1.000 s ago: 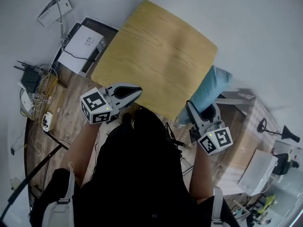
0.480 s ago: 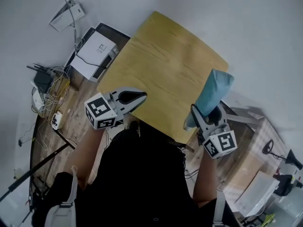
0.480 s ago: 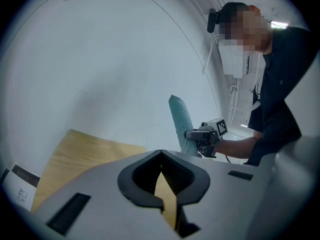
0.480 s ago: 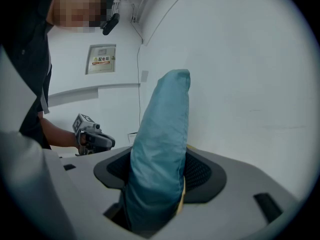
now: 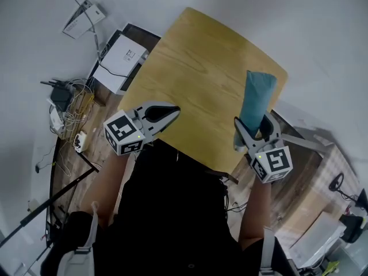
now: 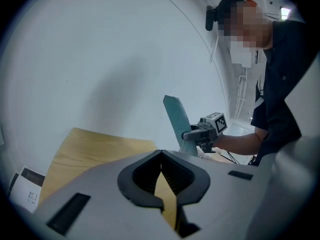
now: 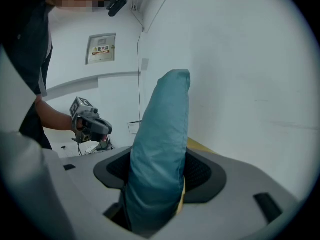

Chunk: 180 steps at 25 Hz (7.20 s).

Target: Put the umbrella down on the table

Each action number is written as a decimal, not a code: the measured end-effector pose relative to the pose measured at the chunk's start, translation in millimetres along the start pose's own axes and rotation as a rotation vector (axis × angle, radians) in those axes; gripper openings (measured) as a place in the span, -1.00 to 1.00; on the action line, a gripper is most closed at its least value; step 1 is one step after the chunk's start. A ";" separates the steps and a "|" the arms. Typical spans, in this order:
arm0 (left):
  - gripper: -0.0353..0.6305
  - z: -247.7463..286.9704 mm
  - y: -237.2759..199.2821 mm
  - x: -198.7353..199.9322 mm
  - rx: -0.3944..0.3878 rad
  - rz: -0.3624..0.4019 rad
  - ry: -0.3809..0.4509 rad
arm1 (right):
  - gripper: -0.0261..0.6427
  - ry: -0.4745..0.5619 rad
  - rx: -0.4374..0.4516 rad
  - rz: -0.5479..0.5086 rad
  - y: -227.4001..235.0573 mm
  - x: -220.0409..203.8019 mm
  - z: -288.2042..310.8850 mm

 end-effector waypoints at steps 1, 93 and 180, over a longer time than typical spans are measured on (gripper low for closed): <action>-0.86 0.9 -2.4 1.7 0.001 0.000 0.006 | -0.04 -0.009 -0.004 -0.009 1.8 -2.0 5.1; -0.86 -1.5 -121.6 -28.5 -0.140 -0.013 -0.014 | -0.01 -0.579 -0.037 0.021 -20.7 -55.3 166.2; -0.86 -248.6 454.2 -190.3 -0.322 0.149 0.050 | -0.87 0.368 0.051 0.304 -435.0 -107.1 -420.9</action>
Point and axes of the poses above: the fingertips, and each gripper's own axes: z forward along the fingers, y to its right, x out of its top, the point moved 2 cm from there along -z, backward along the fingers, and after that the axes turned 10 degrees about -x, right-handed, at the moved point
